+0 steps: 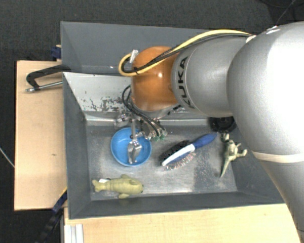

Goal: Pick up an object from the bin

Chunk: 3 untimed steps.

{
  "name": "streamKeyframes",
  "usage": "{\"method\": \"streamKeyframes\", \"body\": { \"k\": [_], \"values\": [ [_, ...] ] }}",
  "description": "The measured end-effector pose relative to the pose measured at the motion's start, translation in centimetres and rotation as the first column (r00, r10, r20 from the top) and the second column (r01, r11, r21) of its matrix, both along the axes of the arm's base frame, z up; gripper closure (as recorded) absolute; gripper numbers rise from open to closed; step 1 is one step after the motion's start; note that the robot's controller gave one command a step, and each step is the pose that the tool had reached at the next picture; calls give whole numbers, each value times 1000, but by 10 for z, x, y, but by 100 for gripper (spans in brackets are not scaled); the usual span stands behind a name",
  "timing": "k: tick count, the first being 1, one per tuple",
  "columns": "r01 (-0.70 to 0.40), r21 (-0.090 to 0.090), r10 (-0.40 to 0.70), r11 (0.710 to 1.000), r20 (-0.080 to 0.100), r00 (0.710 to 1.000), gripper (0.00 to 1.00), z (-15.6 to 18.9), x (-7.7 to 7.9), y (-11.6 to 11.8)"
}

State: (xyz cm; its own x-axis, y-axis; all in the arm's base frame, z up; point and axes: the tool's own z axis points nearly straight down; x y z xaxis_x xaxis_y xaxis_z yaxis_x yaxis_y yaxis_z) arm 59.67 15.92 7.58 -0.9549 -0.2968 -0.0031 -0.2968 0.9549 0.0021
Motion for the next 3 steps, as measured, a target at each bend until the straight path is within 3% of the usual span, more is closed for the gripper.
{"method": "streamKeyframes", "body": {
  "k": [1,2,3],
  "values": [
    [2,1,-2,1000,3,1000,0,1,1,1],
    [1,-1,-1,1000,2,1000,100,3,2,0],
    [2,2,-2,1000,13,1000,100,107,5,2]
  ]
}}
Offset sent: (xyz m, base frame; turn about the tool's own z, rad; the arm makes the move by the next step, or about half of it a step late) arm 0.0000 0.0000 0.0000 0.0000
